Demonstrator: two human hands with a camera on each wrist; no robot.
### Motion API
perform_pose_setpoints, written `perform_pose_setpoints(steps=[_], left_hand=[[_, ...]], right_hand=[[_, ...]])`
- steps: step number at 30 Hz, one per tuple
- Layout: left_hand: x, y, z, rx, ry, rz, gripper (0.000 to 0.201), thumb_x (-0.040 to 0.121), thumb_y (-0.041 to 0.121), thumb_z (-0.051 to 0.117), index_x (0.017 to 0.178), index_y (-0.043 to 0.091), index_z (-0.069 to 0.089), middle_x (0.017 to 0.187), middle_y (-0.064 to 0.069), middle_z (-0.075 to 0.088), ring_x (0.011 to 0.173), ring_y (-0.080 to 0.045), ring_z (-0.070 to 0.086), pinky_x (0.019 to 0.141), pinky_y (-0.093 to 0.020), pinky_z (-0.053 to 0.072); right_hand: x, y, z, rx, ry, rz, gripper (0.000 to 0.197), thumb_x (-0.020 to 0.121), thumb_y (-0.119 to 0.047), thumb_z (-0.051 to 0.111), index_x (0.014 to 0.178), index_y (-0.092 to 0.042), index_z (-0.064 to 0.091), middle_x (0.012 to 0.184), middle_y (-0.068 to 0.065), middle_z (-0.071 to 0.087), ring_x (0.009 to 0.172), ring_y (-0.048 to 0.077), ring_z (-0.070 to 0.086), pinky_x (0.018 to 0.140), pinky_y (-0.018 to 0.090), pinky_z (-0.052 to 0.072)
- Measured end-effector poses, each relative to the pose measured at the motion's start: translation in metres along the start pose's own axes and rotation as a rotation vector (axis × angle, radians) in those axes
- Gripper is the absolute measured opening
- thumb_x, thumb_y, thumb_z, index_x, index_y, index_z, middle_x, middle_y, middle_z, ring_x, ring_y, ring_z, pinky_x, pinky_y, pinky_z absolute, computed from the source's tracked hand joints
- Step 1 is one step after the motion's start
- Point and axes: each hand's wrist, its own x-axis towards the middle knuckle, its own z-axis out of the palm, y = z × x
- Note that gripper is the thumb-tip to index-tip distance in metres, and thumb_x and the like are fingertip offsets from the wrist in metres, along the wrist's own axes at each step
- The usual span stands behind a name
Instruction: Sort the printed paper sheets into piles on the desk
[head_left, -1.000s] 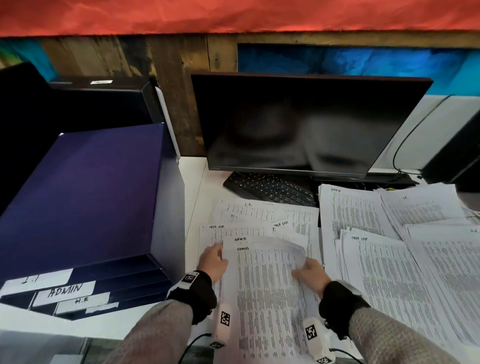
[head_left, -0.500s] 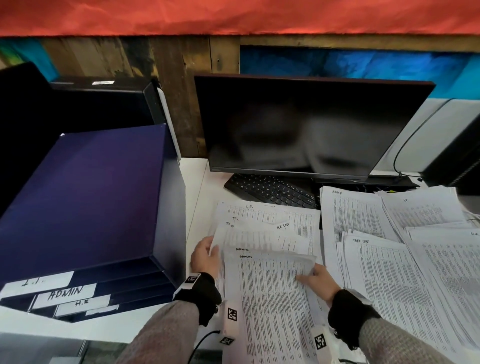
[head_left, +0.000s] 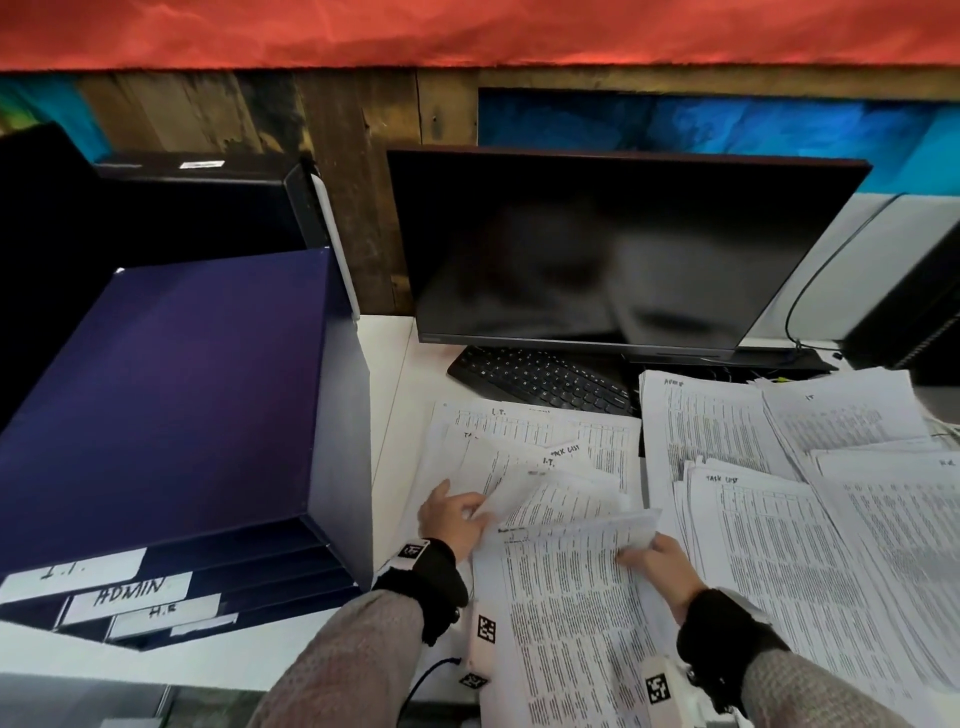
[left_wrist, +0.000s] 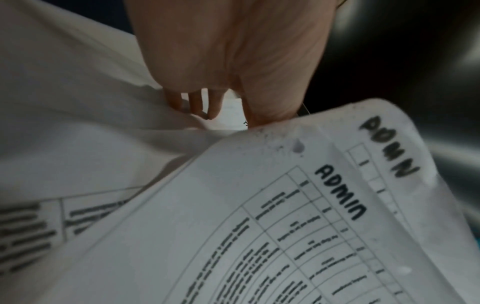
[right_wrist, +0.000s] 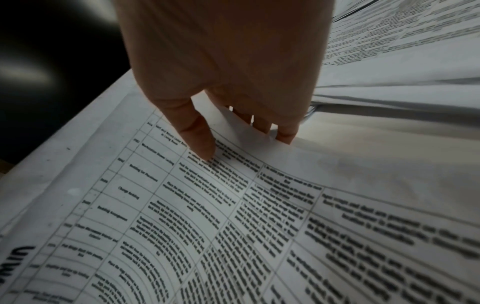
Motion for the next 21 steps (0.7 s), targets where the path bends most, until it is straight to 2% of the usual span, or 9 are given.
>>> perform_pose_setpoints(steps=[3,6,8,10,12,15,17,19,21], left_hand=[[0.006,-0.001,0.0,-0.074,0.031,0.014,0.037,0.084,0.033,0.07,0.118,0.017,0.066,0.143,-0.01,0.035,0.135,-0.029,0.032,0.116,-0.036,0.023],[0.004,-0.004,0.002,-0.121,0.162,0.099,0.024,0.08,0.019,0.074,0.102,0.009,0.071,0.128,-0.009,0.049,0.122,-0.028,0.046,0.109,-0.038,0.033],[-0.003,-0.003,0.004,-0.083,0.205,0.212,0.019,0.082,0.013,0.071,0.1,0.008,0.072,0.12,-0.004,0.058,0.113,-0.025,0.049,0.103,-0.036,0.037],[-0.012,0.001,0.004,-0.098,0.156,0.318,0.018,0.083,0.01,0.068,0.1,0.009,0.072,0.106,-0.001,0.064,0.103,-0.02,0.054,0.095,-0.033,0.043],[-0.017,0.005,0.003,-0.125,0.077,0.368,0.015,0.083,0.01,0.067,0.097,0.011,0.072,0.096,0.002,0.061,0.093,-0.016,0.058,0.089,-0.033,0.047],[-0.016,0.004,0.005,-0.126,0.076,0.329,0.022,0.082,0.008,0.067,0.103,0.014,0.068,0.104,0.002,0.047,0.105,-0.017,0.053,0.1,-0.033,0.043],[-0.015,0.0,0.008,-0.165,0.11,0.362,0.044,0.079,-0.001,0.062,0.118,0.021,0.06,0.117,0.002,0.04,0.117,-0.018,0.046,0.106,-0.036,0.039],[-0.017,0.001,0.012,-0.252,0.1,0.388,0.075,0.079,-0.007,0.058,0.139,0.033,0.037,0.136,0.007,0.031,0.127,-0.015,0.041,0.109,-0.035,0.038],[-0.019,0.008,0.014,-0.359,0.024,0.321,0.09,0.083,-0.004,0.058,0.148,0.038,0.013,0.142,0.01,0.03,0.122,-0.011,0.049,0.104,-0.036,0.044]], right_hand=[[0.001,0.002,0.001,0.003,0.008,0.013,0.015,0.083,0.005,0.058,0.095,-0.001,0.065,0.094,0.012,0.07,0.092,0.027,0.064,0.081,0.036,0.049],[0.002,0.003,0.002,-0.005,0.006,0.018,0.017,0.083,0.004,0.059,0.099,0.001,0.064,0.095,0.013,0.071,0.092,0.027,0.065,0.078,0.034,0.05],[0.002,0.003,0.002,-0.01,0.018,0.019,0.017,0.083,0.005,0.059,0.098,0.002,0.065,0.095,0.015,0.071,0.091,0.028,0.065,0.078,0.035,0.049],[0.002,0.001,0.003,-0.007,0.024,0.018,0.015,0.083,0.007,0.058,0.096,0.004,0.065,0.094,0.017,0.07,0.089,0.029,0.065,0.076,0.035,0.05],[0.0,-0.003,0.004,0.0,0.023,0.021,0.015,0.083,0.01,0.055,0.094,0.004,0.065,0.09,0.017,0.069,0.084,0.028,0.064,0.068,0.032,0.049],[0.0,-0.005,0.004,0.015,0.026,0.02,0.014,0.083,0.011,0.054,0.091,0.005,0.064,0.086,0.018,0.068,0.079,0.028,0.064,0.065,0.031,0.048],[0.002,-0.002,0.004,0.019,0.036,0.026,0.015,0.082,0.01,0.055,0.094,0.007,0.063,0.089,0.019,0.069,0.084,0.03,0.064,0.069,0.032,0.049],[0.004,0.001,0.004,0.022,0.046,0.04,0.016,0.082,0.007,0.057,0.098,0.007,0.062,0.093,0.018,0.069,0.09,0.032,0.064,0.075,0.034,0.049],[0.002,-0.001,0.004,0.024,0.041,0.043,0.015,0.083,0.008,0.056,0.096,0.006,0.062,0.09,0.017,0.069,0.088,0.031,0.065,0.072,0.033,0.048]])
